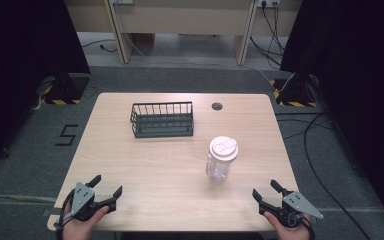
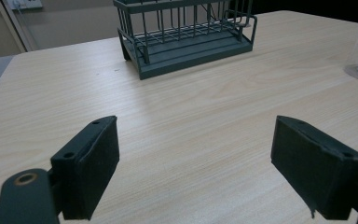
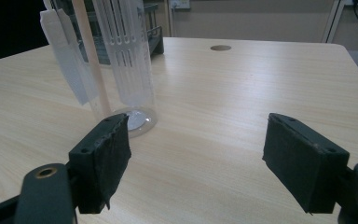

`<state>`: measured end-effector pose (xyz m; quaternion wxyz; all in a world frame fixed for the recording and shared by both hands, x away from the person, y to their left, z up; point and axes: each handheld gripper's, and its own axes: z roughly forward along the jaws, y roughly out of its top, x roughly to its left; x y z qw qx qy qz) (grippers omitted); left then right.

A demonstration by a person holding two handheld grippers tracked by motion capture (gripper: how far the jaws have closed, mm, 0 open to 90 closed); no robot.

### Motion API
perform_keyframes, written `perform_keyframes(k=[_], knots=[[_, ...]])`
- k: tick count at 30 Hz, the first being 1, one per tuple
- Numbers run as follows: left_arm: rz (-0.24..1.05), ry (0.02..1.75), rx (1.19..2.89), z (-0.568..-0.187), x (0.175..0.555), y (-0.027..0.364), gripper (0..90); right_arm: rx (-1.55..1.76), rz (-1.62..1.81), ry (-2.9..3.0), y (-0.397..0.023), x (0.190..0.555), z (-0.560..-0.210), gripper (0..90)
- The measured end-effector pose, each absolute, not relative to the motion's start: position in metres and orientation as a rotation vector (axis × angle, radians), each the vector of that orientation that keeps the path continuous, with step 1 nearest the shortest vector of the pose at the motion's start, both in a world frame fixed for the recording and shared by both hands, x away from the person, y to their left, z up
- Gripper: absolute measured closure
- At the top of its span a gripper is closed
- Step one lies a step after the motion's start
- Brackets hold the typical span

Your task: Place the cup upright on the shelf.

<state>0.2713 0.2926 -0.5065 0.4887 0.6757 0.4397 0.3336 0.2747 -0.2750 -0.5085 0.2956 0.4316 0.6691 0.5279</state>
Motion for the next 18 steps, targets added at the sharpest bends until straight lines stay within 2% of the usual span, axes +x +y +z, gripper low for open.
perform_keyframes(k=[8,18], knots=[[0.827,1.105,1.649,-0.509,0.276,0.294,15.6,1.151,1.425,1.784,-0.270,0.278,-0.507,23.1],[0.838,1.043,1.694,-0.502,0.285,0.286,15.8,1.066,1.432,1.839,-0.251,0.284,-0.499,21.7]])
